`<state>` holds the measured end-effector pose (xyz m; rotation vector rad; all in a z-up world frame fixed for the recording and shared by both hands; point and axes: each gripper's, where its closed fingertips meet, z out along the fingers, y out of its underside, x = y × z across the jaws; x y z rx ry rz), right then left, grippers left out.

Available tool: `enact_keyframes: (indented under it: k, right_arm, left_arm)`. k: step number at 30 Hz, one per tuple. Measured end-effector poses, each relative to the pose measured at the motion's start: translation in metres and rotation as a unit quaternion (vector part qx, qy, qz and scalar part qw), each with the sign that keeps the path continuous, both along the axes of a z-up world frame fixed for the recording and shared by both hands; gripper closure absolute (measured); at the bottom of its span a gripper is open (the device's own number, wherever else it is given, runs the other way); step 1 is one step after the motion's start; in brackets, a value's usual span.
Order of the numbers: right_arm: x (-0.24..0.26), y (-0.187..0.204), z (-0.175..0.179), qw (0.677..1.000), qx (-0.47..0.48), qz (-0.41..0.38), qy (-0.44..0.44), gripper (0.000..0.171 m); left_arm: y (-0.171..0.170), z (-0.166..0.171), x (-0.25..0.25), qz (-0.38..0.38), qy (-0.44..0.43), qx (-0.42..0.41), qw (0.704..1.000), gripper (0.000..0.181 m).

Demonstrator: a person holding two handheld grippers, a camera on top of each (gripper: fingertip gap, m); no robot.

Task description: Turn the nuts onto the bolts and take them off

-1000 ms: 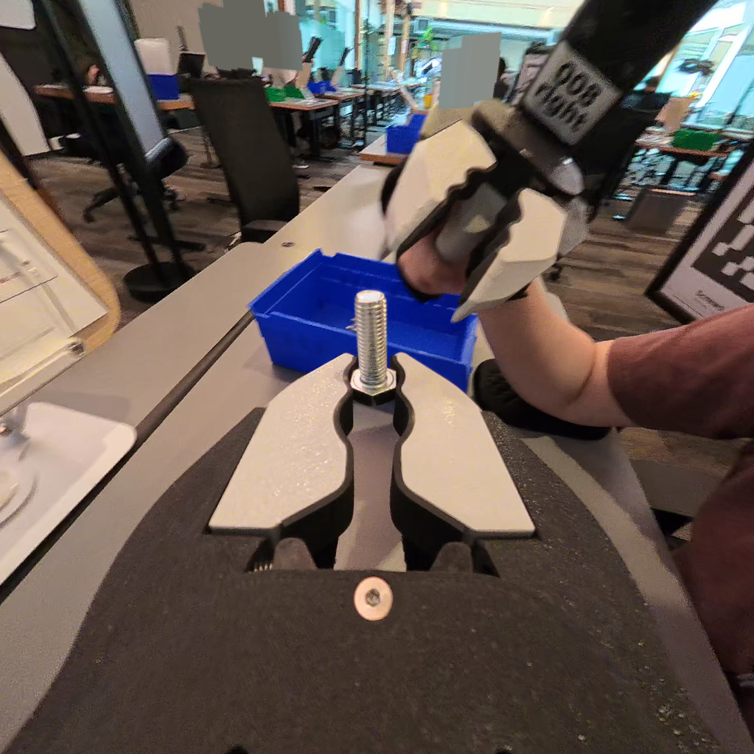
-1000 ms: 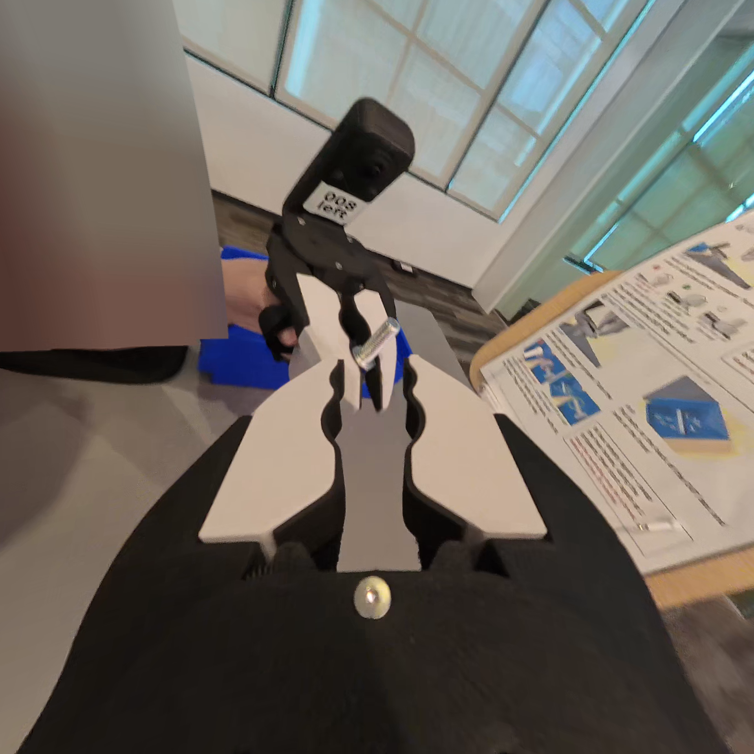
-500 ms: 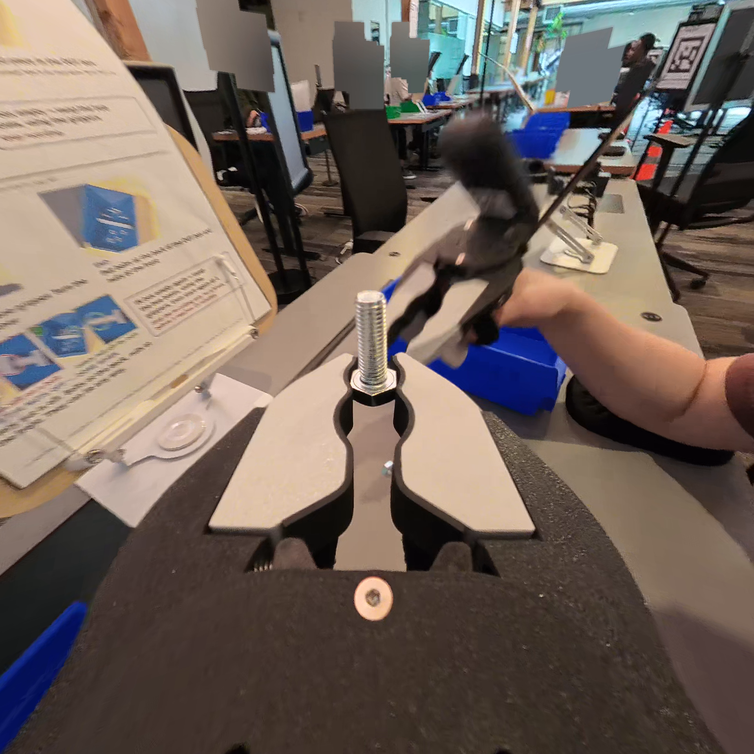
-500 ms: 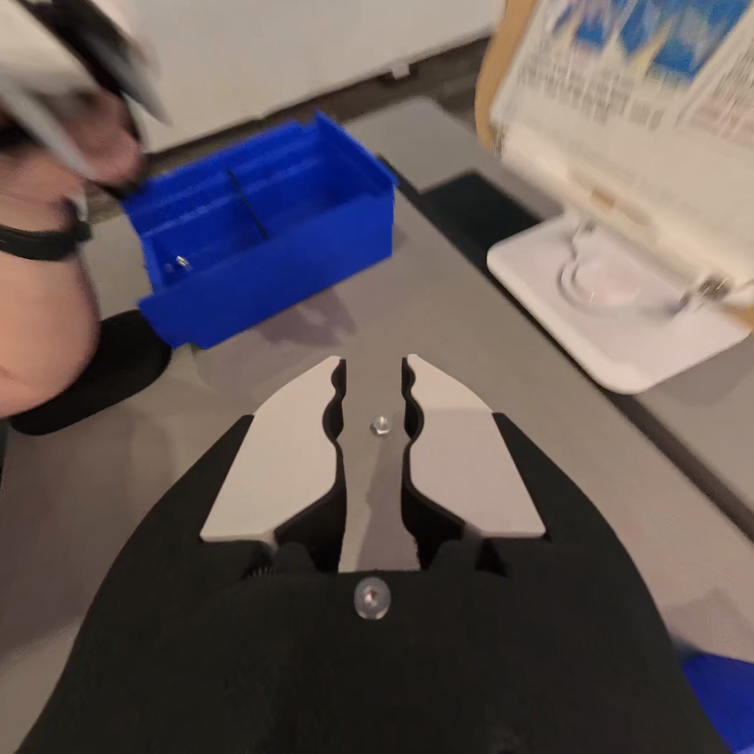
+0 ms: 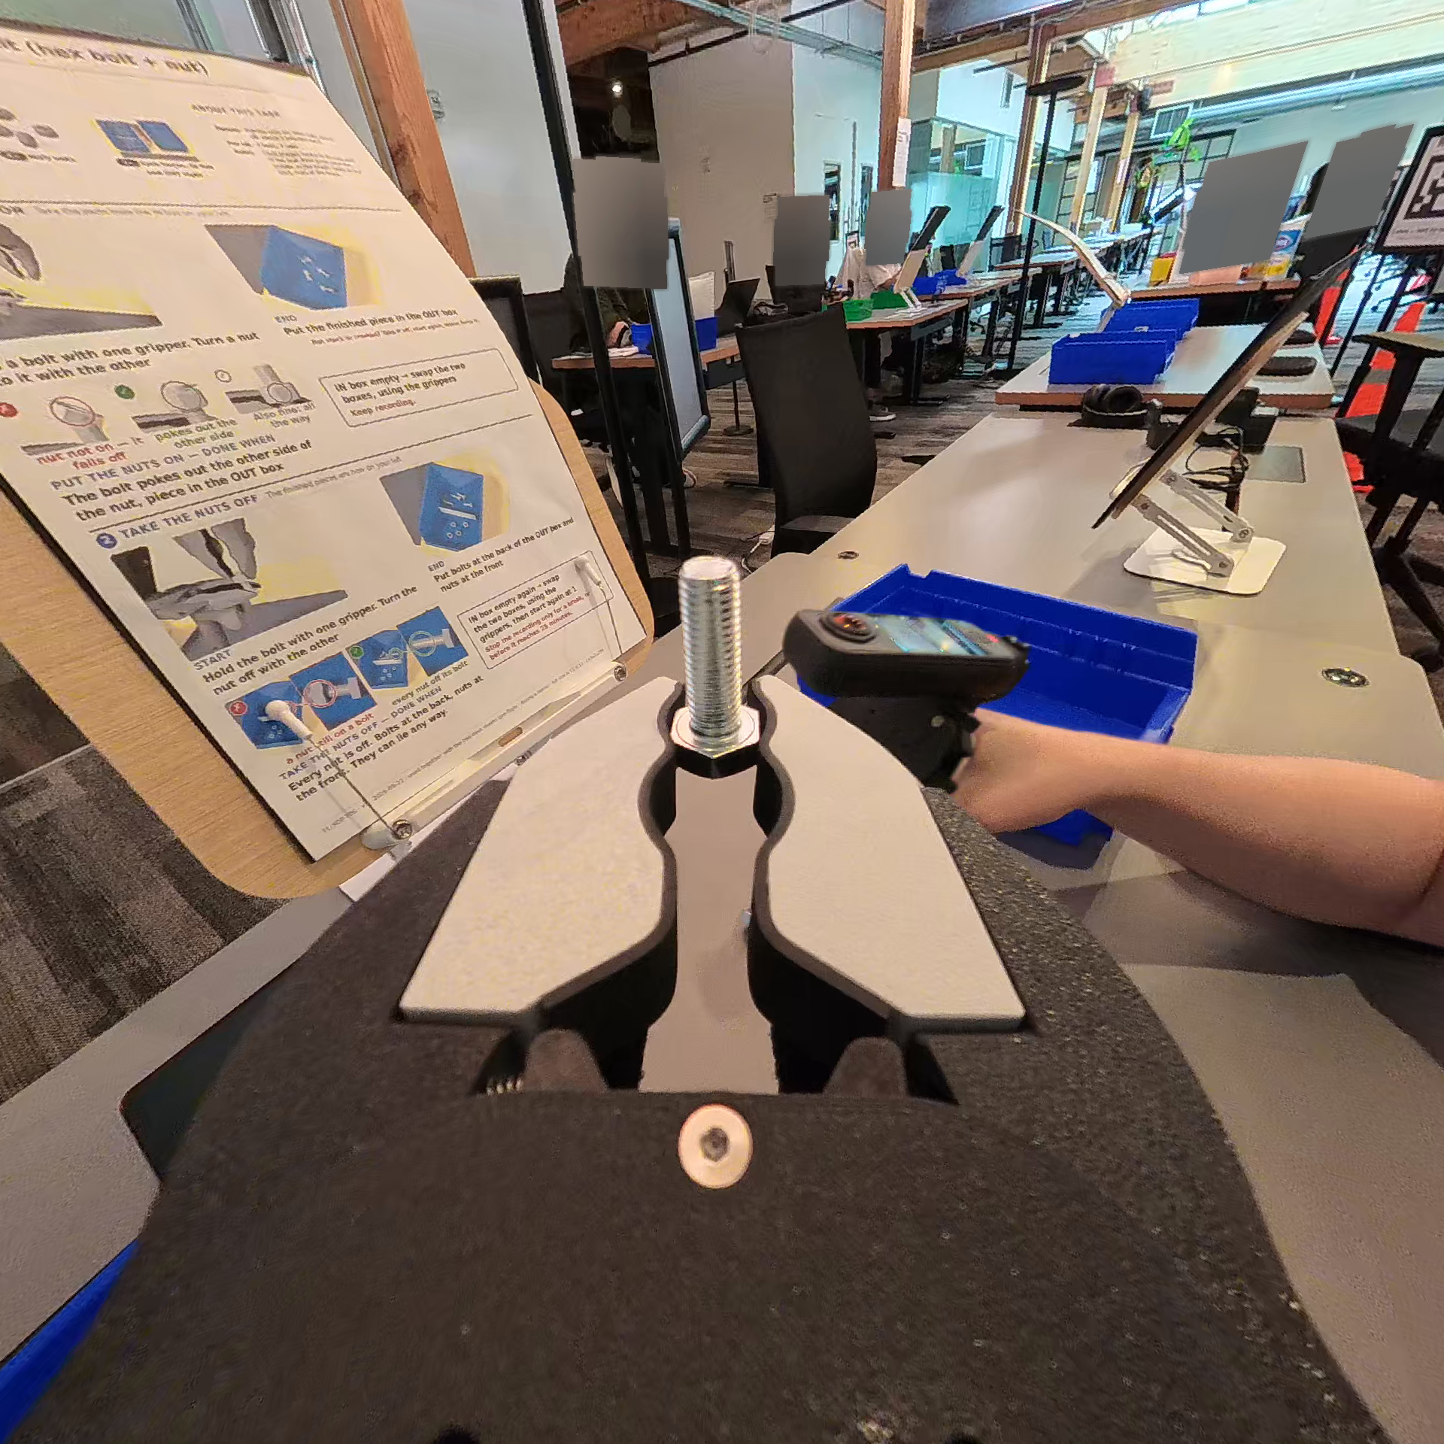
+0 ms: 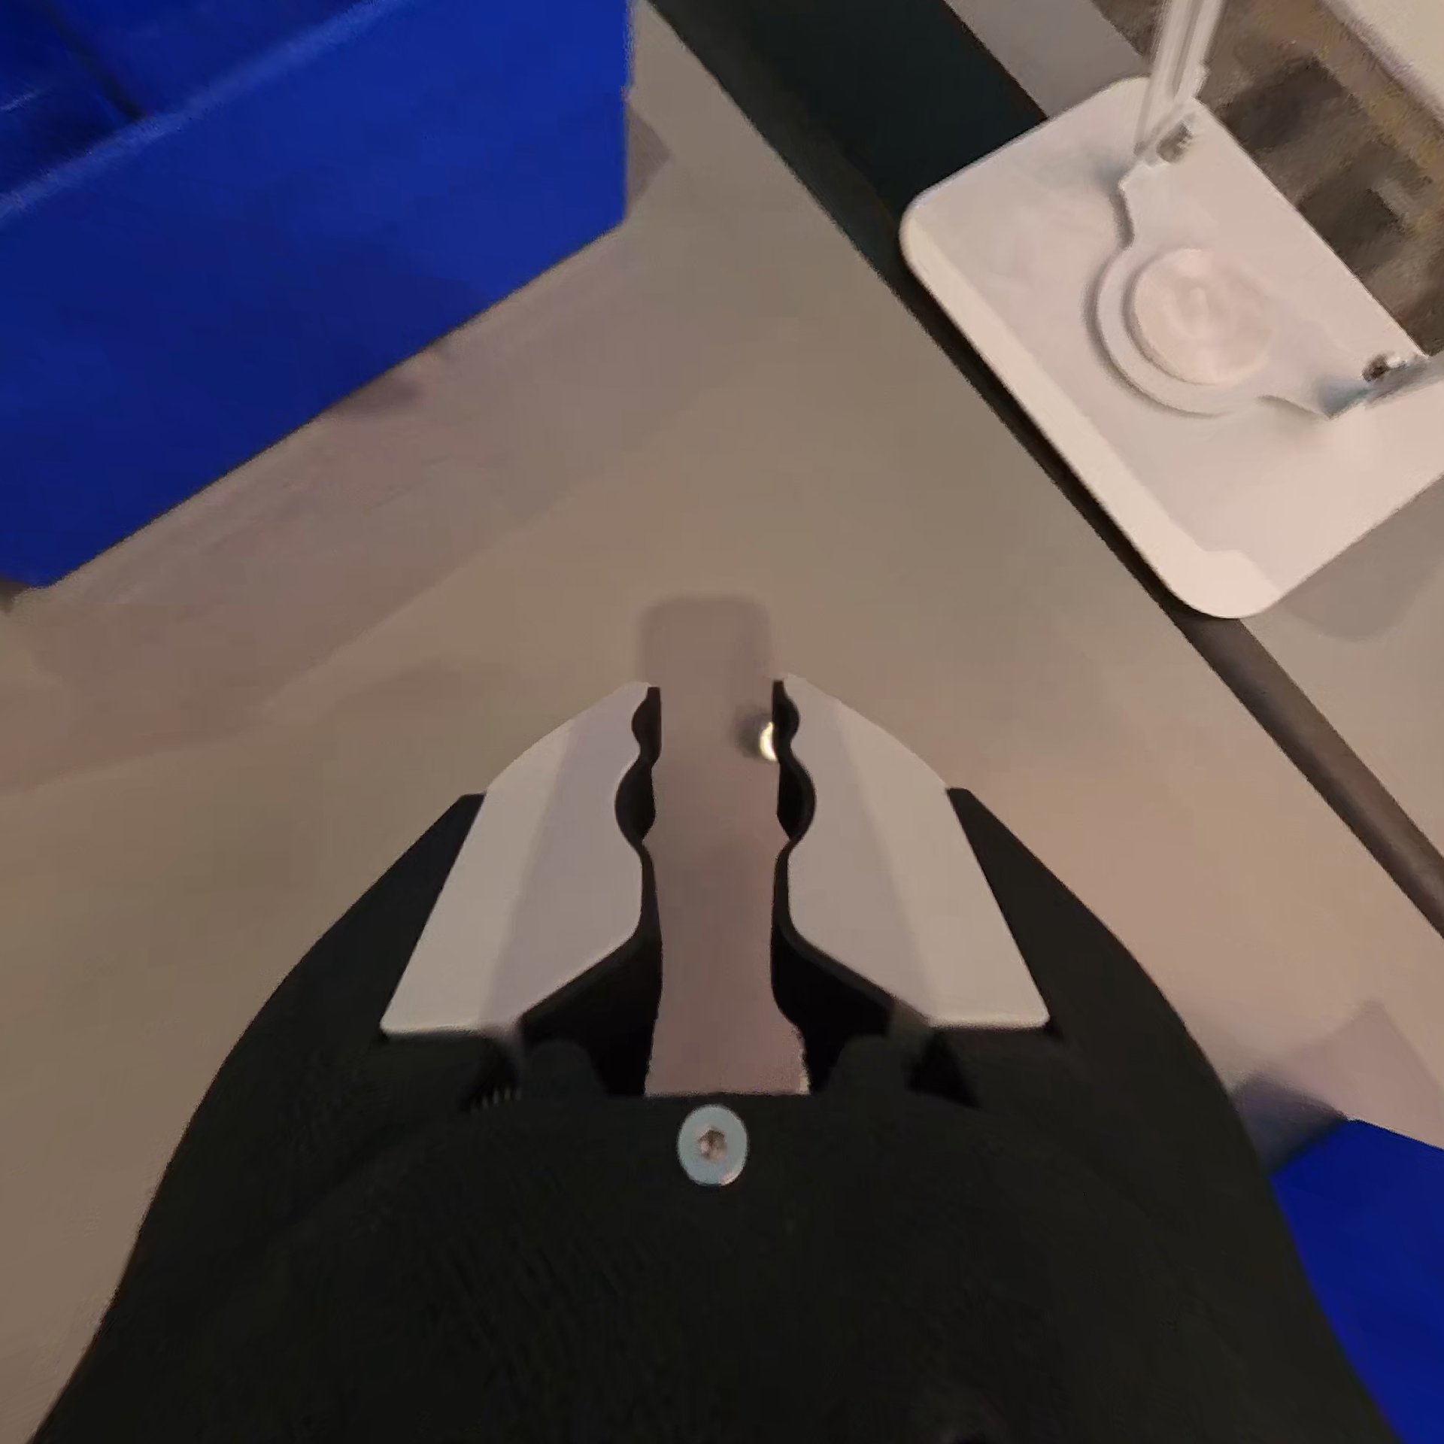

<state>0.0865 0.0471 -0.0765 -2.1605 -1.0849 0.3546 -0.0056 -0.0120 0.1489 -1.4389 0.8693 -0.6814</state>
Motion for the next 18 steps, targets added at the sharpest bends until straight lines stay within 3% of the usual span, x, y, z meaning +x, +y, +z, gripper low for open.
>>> enact_keyframes:
  k: [4, 9, 15, 18]
  right_arm:
    - [0.020, 0.026, -0.027, 0.998, -0.010, -0.053, -0.013, 0.144]
    - [0.018, 0.012, -0.063, 0.997, -0.067, -0.021, -0.017, 0.138]
    - [0.018, 0.024, -0.069, 0.999, 0.015, 0.009, -0.029, 0.134]
    - [0.017, 0.027, -0.073, 1.000, -0.018, 0.010, 0.002, 0.135]
  left_arm:
    - [0.002, 0.002, -0.007, 0.011, 0.000, 0.001, 1.000, 0.167]
    - [-0.005, 0.006, -0.005, -0.014, -0.016, -0.004, 1.000, 0.167]
    - [-0.014, 0.006, 0.004, -0.042, -0.007, -0.001, 0.999, 0.167]
    - [-0.018, 0.005, 0.009, -0.049, 0.001, 0.003, 0.999, 0.167]
